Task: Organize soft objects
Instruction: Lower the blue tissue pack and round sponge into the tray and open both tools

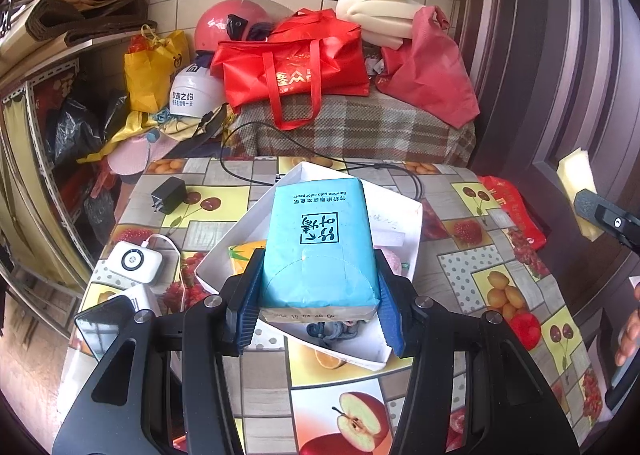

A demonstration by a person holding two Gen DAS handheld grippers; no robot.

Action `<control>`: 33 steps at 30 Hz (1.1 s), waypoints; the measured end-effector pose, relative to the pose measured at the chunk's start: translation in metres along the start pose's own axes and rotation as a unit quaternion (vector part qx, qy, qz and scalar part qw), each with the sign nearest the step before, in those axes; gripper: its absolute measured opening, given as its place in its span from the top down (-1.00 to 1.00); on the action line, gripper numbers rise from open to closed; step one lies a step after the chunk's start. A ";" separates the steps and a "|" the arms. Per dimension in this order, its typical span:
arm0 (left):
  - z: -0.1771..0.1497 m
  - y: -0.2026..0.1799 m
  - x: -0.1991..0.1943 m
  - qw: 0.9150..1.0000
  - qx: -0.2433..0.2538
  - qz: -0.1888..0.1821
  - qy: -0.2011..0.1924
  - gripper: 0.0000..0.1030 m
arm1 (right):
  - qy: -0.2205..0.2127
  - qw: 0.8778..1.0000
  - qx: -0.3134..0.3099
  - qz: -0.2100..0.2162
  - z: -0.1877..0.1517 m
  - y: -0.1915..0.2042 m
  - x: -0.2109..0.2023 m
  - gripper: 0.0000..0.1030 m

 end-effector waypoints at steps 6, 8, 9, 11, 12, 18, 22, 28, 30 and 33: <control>0.024 0.011 0.032 1.000 -0.018 0.009 0.010 0.03 | 0.024 0.999 0.023 0.018 0.007 -0.007 0.044 -0.15; 0.032 0.013 0.049 0.999 -0.025 0.008 0.021 0.03 | 0.032 0.999 0.026 0.022 0.011 -0.009 0.061 -0.15; 0.035 0.013 0.058 0.999 -0.024 0.010 0.026 0.03 | 0.036 0.999 0.027 0.026 0.012 -0.009 0.070 -0.15; 0.039 0.013 0.080 0.999 -0.018 0.018 0.039 0.03 | 0.049 0.998 0.030 0.030 0.013 -0.010 0.090 -0.15; 0.040 0.012 0.091 0.999 -0.016 0.021 0.047 0.03 | 0.055 0.998 0.029 0.031 0.013 -0.011 0.100 -0.15; 0.029 0.016 0.153 0.994 -0.020 0.046 0.095 0.03 | 0.104 0.992 0.065 0.035 -0.001 -0.018 0.172 -0.15; 0.022 0.015 0.170 0.993 -0.011 0.054 0.100 0.03 | 0.117 0.990 0.067 0.032 -0.008 -0.016 0.199 -0.15; 0.021 0.021 0.191 0.992 -0.019 0.061 0.105 0.02 | 0.123 0.990 0.064 0.031 -0.012 -0.013 0.222 -0.15; 0.022 0.021 0.195 0.992 -0.020 0.062 0.104 0.03 | 0.123 0.990 0.068 0.033 -0.011 -0.012 0.227 -0.16; 0.024 0.021 0.199 0.993 -0.022 0.067 0.098 0.02 | 0.120 0.990 0.070 0.032 -0.012 -0.012 0.229 -0.19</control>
Point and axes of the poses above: each gripper's, at about its wrist camera, not at the fingertips, and x roughly the way its jaws point, y to its left, z to its top, the point moved 3 cm from there along x, roughly the way its jaws point, and after that the axes turned 11 degrees about -x, right-handed, at the moved point
